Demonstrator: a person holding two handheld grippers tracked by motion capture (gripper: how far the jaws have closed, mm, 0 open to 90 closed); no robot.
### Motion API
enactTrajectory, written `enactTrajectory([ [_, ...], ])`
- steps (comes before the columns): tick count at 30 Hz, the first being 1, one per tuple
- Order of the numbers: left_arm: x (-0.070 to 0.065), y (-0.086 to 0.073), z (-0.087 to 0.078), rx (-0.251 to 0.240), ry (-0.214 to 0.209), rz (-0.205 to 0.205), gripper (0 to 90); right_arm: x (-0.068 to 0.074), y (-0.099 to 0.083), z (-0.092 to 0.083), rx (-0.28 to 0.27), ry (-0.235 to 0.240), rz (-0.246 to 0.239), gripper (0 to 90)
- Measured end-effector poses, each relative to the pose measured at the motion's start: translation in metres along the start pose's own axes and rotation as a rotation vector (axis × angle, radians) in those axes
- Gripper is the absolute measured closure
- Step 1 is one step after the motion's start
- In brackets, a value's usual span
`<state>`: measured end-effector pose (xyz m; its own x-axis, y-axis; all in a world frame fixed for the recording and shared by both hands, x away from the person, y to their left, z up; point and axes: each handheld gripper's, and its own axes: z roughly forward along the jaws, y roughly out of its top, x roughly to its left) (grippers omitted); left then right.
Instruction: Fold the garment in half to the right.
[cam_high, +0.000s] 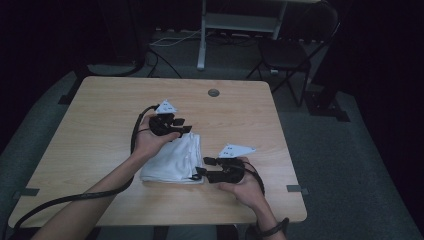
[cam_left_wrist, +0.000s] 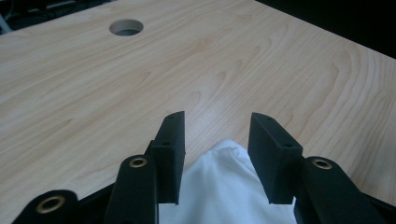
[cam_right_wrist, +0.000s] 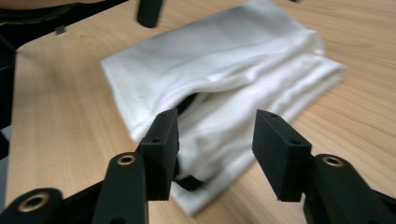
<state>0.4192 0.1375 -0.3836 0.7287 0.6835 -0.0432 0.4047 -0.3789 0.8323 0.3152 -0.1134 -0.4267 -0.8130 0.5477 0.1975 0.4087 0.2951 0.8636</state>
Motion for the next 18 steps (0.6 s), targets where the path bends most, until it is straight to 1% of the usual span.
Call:
enactTrajectory([
  [5, 0.006, 0.003, -0.010, 0.007, 0.039, 0.006, 48.4, -0.007, -0.002, -0.008, -0.013, -0.044, 0.023, 41.7],
  [10, 0.014, 0.004, -0.025, 0.008, 0.075, 0.003, 40.2, -0.004, -0.001, -0.007, -0.008, -0.052, 0.016, 37.4],
  [11, 0.016, 0.004, -0.028, 0.009, 0.085, 0.003, 39.0, -0.004, 0.000, -0.005, -0.007, -0.054, 0.012, 36.5],
  [13, 0.022, 0.000, -0.034, 0.013, 0.106, -0.010, 33.7, -0.004, 0.002, -0.003, -0.005, -0.059, 0.008, 34.7],
  [14, 0.024, -0.001, -0.037, 0.018, 0.109, -0.014, 31.2, -0.004, 0.003, -0.001, -0.005, -0.061, 0.011, 33.8],
  [18, 0.033, -0.013, -0.047, 0.016, 0.122, -0.031, 30.7, -0.004, 0.006, 0.003, 0.001, -0.080, 0.009, 29.6],
])
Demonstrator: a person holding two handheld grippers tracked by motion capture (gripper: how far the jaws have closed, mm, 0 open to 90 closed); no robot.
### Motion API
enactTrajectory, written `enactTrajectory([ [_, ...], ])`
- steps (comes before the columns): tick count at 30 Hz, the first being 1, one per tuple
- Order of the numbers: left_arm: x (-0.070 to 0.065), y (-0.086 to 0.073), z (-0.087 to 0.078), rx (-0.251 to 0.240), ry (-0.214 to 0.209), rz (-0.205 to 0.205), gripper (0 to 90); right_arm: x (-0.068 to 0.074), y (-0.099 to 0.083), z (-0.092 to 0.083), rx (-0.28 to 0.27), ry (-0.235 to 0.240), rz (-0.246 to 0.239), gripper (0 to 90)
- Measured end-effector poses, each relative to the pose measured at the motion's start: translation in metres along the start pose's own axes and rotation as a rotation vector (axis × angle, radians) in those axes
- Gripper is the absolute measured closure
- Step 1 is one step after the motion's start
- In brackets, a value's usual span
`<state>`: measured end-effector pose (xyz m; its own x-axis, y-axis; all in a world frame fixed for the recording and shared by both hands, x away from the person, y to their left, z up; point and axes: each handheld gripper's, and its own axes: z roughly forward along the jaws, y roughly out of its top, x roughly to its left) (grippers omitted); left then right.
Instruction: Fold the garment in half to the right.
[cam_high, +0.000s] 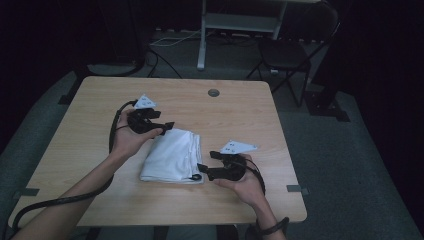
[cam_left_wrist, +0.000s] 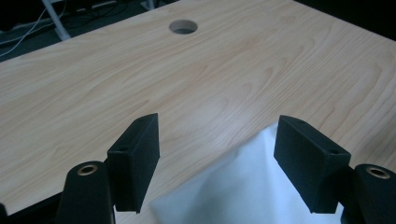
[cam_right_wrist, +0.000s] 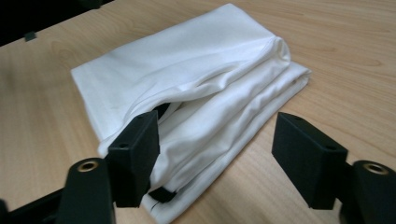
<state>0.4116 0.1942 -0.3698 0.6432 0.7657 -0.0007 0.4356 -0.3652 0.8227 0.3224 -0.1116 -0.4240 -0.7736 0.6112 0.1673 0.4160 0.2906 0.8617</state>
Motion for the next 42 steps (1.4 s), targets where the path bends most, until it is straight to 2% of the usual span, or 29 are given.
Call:
enactTrajectory([
  [3, 0.006, -0.009, -0.006, -0.002, 0.005, -0.015, 29.5, -0.001, 0.002, 0.004, 0.003, -0.018, 0.001, 26.4],
  [5, 0.009, -0.014, -0.009, 0.004, 0.018, -0.037, 21.1, -0.002, 0.003, 0.006, 0.003, -0.027, 0.003, 24.7],
  [10, 0.012, -0.026, -0.015, -0.010, 0.006, -0.053, 21.1, -0.002, 0.005, 0.011, 0.012, -0.039, 0.001, 22.9],
  [14, 0.010, -0.035, -0.021, -0.028, -0.023, -0.067, 21.1, -0.001, 0.005, 0.012, 0.017, -0.044, -0.001, 21.9],
  [18, 0.005, -0.042, -0.022, -0.030, -0.084, -0.048, 21.1, 0.000, 0.001, 0.008, 0.030, -0.051, -0.005, 21.3],
  [22, -0.008, -0.047, -0.021, -0.029, -0.144, 0.004, 21.2, 0.002, -0.005, -0.003, 0.020, -0.061, -0.007, 21.2],
  [24, -0.017, -0.049, -0.020, -0.015, -0.180, 0.044, 21.2, 0.002, -0.009, -0.008, 0.016, -0.066, -0.003, 21.2],
  [26, -0.022, -0.051, -0.017, -0.004, -0.190, 0.059, 21.2, 0.002, -0.013, -0.013, 0.017, -0.072, 0.001, 21.1],
  [32, -0.024, -0.045, -0.006, -0.010, -0.203, 0.057, 21.2, 0.002, -0.016, -0.017, 0.022, -0.071, 0.001, 21.0],
  [35, -0.033, -0.042, -0.001, -0.001, -0.256, 0.077, 21.2, 0.004, -0.015, -0.017, 0.022, -0.065, -0.006, 21.0],
  [37, -0.039, -0.041, 0.001, 0.016, -0.270, 0.099, 21.2, 0.005, -0.013, -0.017, 0.022, -0.061, -0.011, 21.1],
  [39, -0.040, -0.041, 0.005, 0.033, -0.254, 0.101, 21.2, 0.005, -0.012, -0.017, 0.021, -0.061, -0.013, 21.1],
  [42, -0.037, -0.041, 0.012, 0.051, -0.246, 0.080, 21.2, 0.006, -0.010, -0.016, 0.016, -0.058, -0.018, 21.0],
])
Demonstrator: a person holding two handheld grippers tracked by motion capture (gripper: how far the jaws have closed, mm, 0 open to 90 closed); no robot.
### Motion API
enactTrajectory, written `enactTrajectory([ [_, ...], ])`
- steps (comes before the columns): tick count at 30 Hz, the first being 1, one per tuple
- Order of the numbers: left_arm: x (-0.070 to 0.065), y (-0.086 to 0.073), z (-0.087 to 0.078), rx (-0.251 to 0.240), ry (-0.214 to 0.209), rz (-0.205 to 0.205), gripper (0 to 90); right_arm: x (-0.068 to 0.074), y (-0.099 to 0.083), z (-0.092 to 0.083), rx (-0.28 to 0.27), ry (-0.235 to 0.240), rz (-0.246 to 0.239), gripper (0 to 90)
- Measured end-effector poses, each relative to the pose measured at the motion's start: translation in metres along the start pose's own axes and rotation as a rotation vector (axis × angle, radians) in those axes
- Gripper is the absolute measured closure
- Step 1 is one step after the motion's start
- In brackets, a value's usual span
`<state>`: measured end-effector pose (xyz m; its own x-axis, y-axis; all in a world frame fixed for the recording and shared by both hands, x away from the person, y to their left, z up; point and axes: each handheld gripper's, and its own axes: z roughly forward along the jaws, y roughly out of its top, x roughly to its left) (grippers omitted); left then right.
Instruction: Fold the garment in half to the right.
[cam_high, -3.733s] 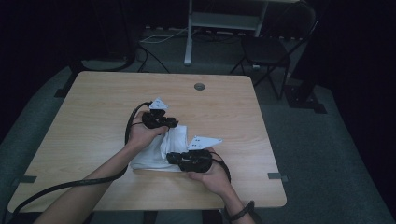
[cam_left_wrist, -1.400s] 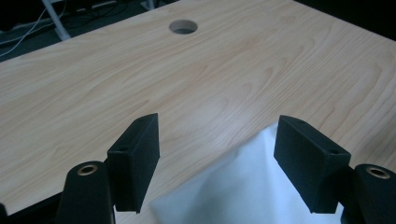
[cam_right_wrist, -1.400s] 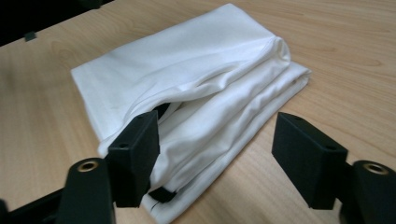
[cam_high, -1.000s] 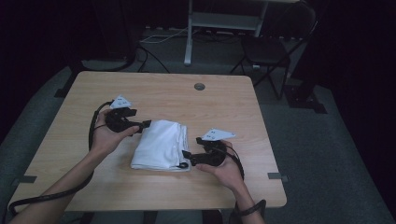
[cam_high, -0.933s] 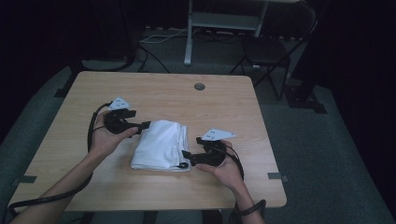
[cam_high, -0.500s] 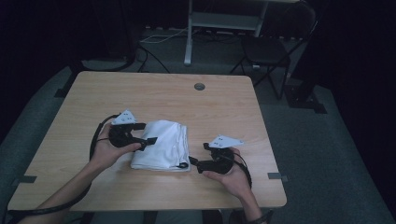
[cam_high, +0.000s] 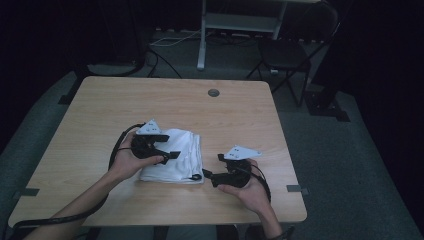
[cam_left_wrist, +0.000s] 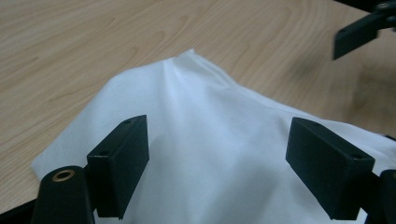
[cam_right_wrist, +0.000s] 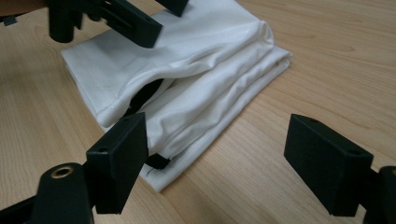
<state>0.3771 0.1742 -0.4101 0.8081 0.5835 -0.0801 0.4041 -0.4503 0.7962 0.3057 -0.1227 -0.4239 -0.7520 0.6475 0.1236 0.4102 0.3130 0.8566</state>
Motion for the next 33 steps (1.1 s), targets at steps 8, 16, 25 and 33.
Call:
enactTrajectory([
  [8, -0.001, 0.005, 0.018, 0.061, -0.042, -0.005, 21.2, -0.001, 0.002, 0.000, 0.004, 0.007, -0.005, 21.0],
  [16, -0.004, 0.007, 0.022, 0.071, -0.047, -0.002, 21.1, -0.007, 0.017, 0.009, -0.008, 0.013, 0.009, 22.9],
  [25, -0.006, 0.007, 0.032, 0.116, -0.045, 0.009, 21.2, -0.006, 0.027, 0.022, -0.010, 0.015, 0.008, 22.8],
  [33, -0.010, 0.017, 0.017, 0.034, -0.046, 0.021, 21.1, -0.004, 0.026, 0.022, -0.016, 0.017, 0.003, 22.5],
])
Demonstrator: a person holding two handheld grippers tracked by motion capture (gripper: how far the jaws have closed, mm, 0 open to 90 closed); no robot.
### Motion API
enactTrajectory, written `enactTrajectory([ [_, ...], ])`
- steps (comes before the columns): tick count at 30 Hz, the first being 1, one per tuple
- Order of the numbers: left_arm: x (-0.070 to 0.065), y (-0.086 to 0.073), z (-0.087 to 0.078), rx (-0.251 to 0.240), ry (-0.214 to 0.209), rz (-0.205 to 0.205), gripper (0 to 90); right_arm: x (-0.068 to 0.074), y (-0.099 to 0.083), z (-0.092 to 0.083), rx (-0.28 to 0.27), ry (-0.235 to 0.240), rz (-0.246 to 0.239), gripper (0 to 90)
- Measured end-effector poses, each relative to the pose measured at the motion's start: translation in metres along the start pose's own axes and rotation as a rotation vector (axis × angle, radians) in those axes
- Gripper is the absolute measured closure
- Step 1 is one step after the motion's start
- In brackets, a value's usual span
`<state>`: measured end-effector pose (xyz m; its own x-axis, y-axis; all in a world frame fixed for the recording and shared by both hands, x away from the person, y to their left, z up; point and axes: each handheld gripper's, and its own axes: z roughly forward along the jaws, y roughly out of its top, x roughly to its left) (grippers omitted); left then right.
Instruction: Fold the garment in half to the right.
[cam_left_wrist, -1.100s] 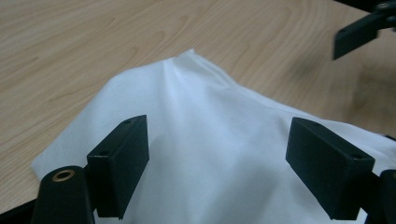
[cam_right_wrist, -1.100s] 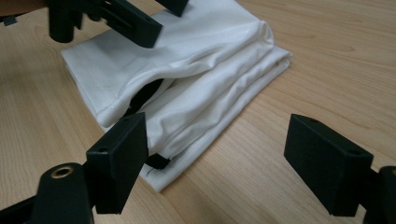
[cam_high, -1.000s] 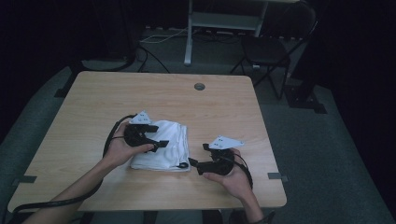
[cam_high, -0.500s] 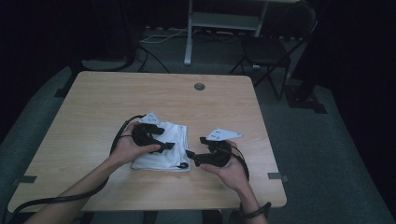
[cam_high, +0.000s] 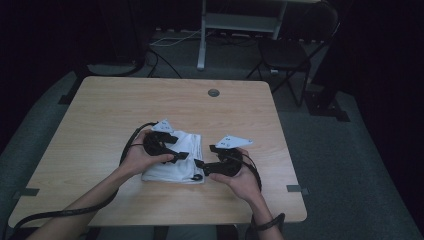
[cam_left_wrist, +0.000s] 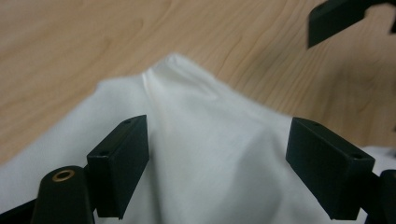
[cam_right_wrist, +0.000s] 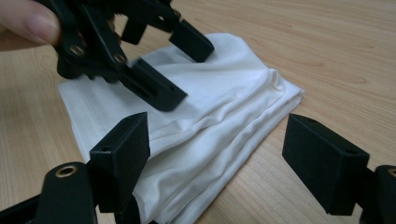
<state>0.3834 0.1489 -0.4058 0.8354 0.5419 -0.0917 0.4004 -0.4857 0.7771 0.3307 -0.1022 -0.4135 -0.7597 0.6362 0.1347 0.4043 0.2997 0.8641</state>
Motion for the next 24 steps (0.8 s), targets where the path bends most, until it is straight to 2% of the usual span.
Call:
enactTrajectory([
  [3, 0.001, 0.006, -0.006, -0.054, 0.010, 0.001, 21.1, 0.000, 0.001, -0.003, -0.005, -0.001, 0.000, 22.5],
  [4, 0.003, 0.007, -0.007, -0.052, 0.008, -0.009, 21.1, 0.001, 0.002, -0.003, -0.005, -0.002, -0.004, 22.7],
  [9, 0.015, 0.000, 0.003, 0.011, 0.000, -0.063, 21.1, 0.008, 0.000, -0.002, 0.007, 0.026, -0.017, 25.6],
  [11, 0.017, -0.002, 0.008, 0.031, -0.001, -0.062, 21.1, 0.011, -0.001, 0.001, 0.019, 0.039, -0.026, 25.7],
  [15, 0.020, -0.006, 0.016, 0.051, -0.009, -0.088, 21.2, 0.014, -0.001, 0.004, 0.030, 0.059, -0.029, 27.3],
  [19, 0.020, -0.007, 0.018, 0.064, -0.014, -0.079, 21.2, 0.019, -0.002, 0.007, 0.053, 0.092, -0.031, 31.7],
  [24, 0.018, -0.004, 0.013, 0.045, -0.015, -0.077, 21.1, 0.026, -0.007, 0.014, 0.087, 0.143, -0.032, 50.1],
])
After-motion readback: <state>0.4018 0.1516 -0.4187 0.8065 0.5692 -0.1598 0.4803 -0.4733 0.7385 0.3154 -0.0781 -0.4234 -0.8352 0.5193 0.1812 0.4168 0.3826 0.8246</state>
